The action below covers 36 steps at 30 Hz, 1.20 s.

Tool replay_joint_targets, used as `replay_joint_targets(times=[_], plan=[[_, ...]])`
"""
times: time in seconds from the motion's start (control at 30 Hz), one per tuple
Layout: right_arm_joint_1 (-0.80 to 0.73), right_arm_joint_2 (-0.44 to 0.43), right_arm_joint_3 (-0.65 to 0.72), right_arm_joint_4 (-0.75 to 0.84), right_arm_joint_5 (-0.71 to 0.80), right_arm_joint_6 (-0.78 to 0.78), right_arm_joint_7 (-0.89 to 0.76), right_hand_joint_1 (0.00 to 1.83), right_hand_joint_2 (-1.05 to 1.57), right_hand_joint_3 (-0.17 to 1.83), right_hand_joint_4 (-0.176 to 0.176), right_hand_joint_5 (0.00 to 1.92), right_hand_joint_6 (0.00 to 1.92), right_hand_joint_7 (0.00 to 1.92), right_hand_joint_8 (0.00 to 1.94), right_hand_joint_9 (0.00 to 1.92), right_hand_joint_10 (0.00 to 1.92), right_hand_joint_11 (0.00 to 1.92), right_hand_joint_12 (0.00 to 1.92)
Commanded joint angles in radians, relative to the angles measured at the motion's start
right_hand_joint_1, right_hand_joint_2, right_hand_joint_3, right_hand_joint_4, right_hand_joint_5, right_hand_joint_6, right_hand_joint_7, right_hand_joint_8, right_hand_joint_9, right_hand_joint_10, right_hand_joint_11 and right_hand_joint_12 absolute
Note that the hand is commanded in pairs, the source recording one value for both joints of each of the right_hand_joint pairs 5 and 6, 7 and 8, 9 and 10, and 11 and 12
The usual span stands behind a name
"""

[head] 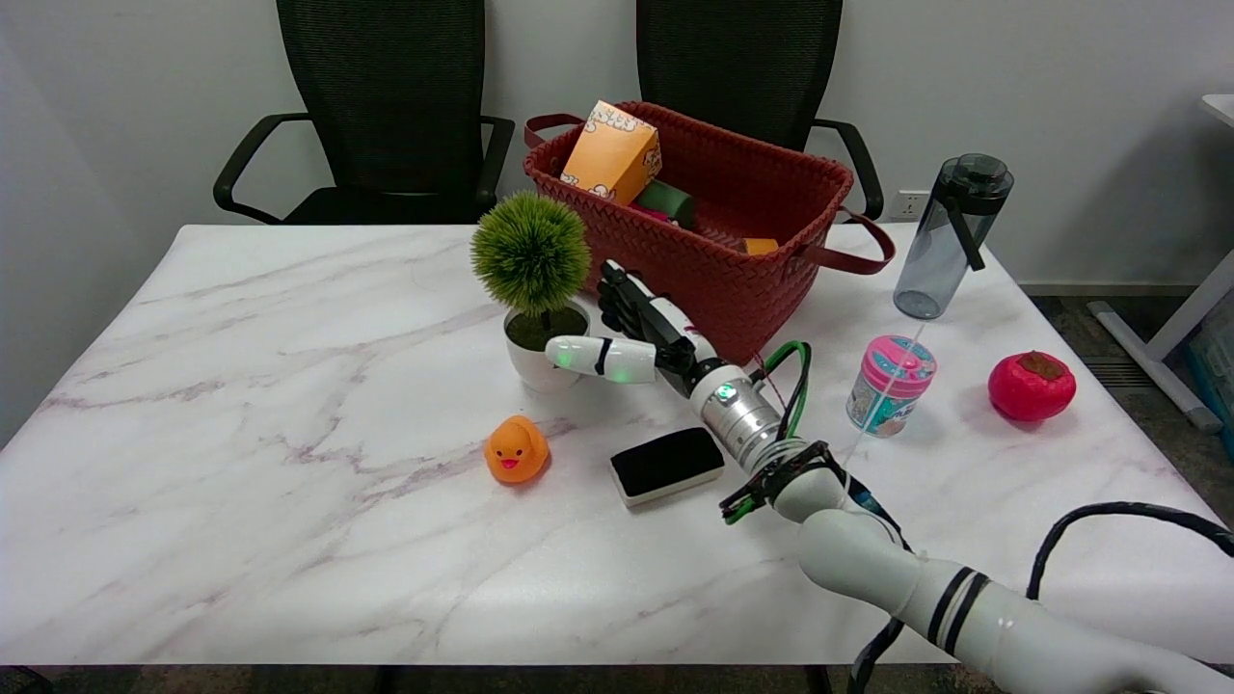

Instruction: Pick up the potted plant.

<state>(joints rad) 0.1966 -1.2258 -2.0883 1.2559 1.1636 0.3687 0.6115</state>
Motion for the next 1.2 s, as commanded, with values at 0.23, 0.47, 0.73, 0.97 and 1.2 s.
replay_joint_targets(times=[0.23,0.47,0.73,0.97,1.2], plan=[[0.107,-0.075,-0.019,-0.159,0.003,-0.083,0.001,0.92,0.60,-0.17,0.000,0.00,0.00,0.09,0.09,0.09,0.09,0.15,0.15],[0.130,-0.096,-0.023,-0.205,-0.005,-0.074,0.001,0.92,0.58,-0.17,0.000,0.00,0.00,0.04,0.04,0.04,0.04,0.13,0.13],[0.159,-0.115,-0.033,-0.247,-0.006,-0.068,-0.007,0.93,0.56,-0.17,0.000,0.00,0.00,0.00,0.00,0.00,0.00,0.07,0.07],[0.187,-0.128,-0.039,-0.274,-0.067,-0.052,-0.008,0.98,0.50,-0.17,0.000,0.00,0.00,0.00,0.00,0.00,0.00,0.05,0.05],[0.195,-0.169,-0.059,-0.327,-0.069,0.088,-0.003,0.99,0.48,-0.17,0.000,0.00,0.00,0.00,0.00,0.00,0.00,0.03,0.03]])
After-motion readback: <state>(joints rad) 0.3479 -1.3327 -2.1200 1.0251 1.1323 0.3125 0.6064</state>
